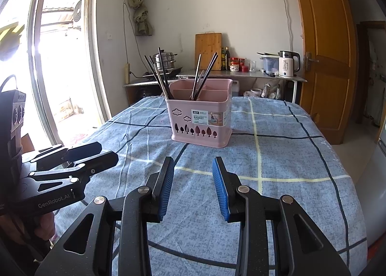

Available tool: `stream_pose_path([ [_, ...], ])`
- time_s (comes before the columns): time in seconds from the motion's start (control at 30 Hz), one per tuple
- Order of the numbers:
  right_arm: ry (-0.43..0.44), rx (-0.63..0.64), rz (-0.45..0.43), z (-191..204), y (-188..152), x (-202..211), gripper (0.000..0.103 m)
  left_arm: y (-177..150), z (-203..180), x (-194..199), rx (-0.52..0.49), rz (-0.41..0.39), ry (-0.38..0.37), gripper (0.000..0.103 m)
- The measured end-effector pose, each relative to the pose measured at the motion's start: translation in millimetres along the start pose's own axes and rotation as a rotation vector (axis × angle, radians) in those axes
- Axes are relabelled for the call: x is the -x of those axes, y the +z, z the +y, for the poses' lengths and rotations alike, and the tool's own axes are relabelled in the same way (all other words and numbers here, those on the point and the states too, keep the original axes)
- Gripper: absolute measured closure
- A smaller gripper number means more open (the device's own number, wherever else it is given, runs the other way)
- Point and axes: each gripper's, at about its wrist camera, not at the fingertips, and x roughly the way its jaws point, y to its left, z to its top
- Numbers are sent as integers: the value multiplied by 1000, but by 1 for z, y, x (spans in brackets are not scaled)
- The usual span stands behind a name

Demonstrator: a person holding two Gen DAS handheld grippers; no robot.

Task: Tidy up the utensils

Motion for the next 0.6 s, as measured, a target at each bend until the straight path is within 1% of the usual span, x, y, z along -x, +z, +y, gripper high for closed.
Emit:
stream_pose_path([
  [0.6,-1,0,1,0,0,0,69,-3,-3,-2,1,3,11,55],
])
